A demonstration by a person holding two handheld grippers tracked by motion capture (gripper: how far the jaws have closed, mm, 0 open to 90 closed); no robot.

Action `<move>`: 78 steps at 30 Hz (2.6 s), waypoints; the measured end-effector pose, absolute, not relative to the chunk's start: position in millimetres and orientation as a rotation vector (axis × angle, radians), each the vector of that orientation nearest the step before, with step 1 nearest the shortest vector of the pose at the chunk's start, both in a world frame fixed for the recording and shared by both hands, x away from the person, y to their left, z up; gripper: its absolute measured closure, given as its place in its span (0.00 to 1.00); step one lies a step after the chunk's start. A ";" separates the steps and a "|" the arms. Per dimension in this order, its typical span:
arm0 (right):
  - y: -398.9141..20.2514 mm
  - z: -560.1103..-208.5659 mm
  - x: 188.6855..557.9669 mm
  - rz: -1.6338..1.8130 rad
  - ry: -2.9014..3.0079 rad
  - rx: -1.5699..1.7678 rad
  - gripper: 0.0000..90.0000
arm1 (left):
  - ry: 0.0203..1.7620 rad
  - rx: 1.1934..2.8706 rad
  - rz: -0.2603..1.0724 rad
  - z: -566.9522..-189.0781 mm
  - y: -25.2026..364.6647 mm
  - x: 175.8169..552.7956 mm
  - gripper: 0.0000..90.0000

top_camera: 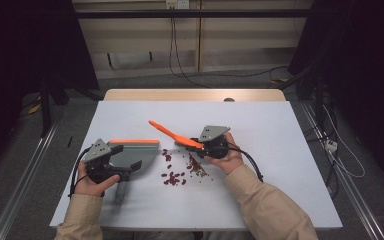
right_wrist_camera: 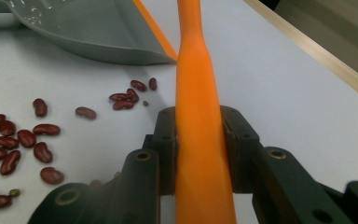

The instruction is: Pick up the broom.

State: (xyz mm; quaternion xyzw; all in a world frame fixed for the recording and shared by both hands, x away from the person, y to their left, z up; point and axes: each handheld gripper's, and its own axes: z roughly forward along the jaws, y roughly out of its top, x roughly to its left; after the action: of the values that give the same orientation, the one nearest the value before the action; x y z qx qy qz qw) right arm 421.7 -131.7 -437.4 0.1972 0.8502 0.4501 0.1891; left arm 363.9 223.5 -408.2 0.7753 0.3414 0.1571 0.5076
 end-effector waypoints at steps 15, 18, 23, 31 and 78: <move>-138.9 -435.0 401.2 1.296 2.458 0.475 0.78 | 0.828 1.875 0.383 -408.9 226.0 362.1 0.08; -139.6 -434.3 397.0 1.301 2.466 0.466 0.78 | 0.826 1.877 0.384 -409.1 226.0 361.7 0.08; -142.5 -432.9 392.2 1.314 2.485 0.454 0.79 | 0.827 1.879 0.385 -409.4 226.2 361.2 0.08; -148.7 -425.8 393.3 1.352 2.452 0.453 0.79 | 0.825 1.883 0.387 -409.6 225.7 360.1 0.08; -119.8 -433.1 429.9 1.412 2.618 0.233 0.78 | 0.861 1.885 0.387 -414.5 237.1 357.9 0.08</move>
State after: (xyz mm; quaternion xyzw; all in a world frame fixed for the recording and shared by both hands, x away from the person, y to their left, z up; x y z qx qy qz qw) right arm 429.9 -119.8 -433.1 0.0777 0.8747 0.4718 0.0787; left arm 357.9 237.1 -414.5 0.7775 0.3549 0.1596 0.4940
